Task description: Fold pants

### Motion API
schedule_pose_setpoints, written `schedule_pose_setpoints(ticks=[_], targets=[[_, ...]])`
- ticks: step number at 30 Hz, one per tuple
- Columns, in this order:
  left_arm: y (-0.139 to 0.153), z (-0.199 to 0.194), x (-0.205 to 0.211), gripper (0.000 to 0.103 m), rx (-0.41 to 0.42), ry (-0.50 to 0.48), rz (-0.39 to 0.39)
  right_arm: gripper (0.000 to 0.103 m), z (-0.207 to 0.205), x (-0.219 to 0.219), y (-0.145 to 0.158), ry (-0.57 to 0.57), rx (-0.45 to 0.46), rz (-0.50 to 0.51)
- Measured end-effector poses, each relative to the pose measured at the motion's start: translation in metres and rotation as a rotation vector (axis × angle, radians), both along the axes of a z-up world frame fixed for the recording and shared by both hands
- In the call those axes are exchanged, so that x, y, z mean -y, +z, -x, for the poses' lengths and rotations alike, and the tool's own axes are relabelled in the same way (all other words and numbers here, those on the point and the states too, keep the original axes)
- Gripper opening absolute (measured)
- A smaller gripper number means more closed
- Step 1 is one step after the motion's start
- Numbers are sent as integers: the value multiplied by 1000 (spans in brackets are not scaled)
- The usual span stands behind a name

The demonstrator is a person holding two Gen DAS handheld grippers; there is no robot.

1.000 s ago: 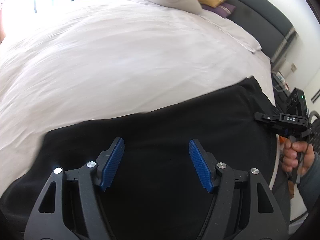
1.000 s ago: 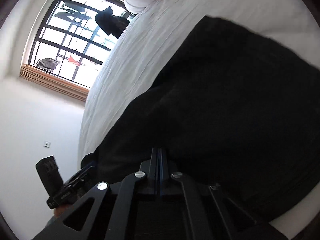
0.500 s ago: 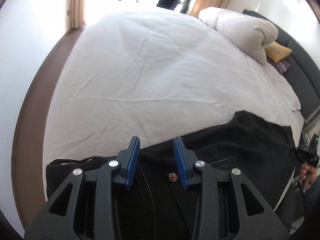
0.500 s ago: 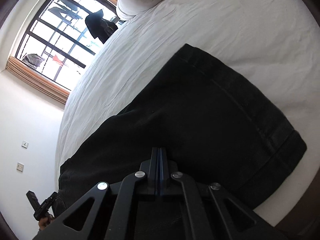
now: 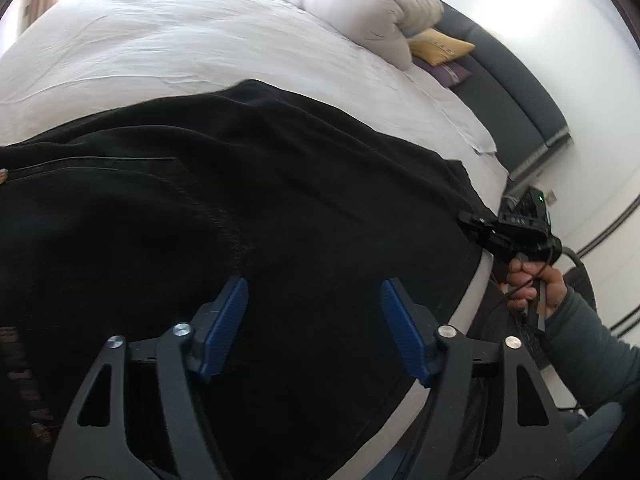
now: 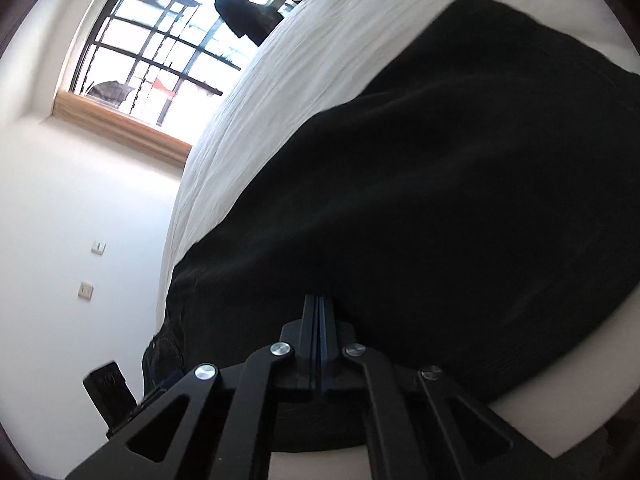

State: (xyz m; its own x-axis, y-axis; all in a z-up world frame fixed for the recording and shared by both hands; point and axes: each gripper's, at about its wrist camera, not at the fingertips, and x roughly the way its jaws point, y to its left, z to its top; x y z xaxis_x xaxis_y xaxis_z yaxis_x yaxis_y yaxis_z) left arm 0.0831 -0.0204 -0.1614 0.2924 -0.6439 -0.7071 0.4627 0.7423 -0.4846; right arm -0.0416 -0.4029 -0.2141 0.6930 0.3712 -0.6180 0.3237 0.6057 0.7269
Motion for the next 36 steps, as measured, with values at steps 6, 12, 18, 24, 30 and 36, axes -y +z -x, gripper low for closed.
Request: schedule_pose_setpoints(ticks=[6, 12, 18, 24, 30, 36], targets=[[15, 7, -77, 23, 27, 157, -68, 1, 45, 64, 8, -248, -44, 109], [55, 18, -3, 23, 74, -24, -27, 9, 46, 43, 48, -124, 115, 89], [-12, 43, 143, 23, -68, -359, -92, 12, -22, -30, 29, 250, 126, -2], [-12, 31, 69, 23, -116, -209, -27, 0, 7, 44, -19, 10, 40, -69], [2, 35, -21, 23, -107, -12, -11, 12, 104, 132, 4, -398, -13, 91], [42, 5, -27, 23, -11, 58, 40, 66, 139, 127, 14, -501, 28, -10]])
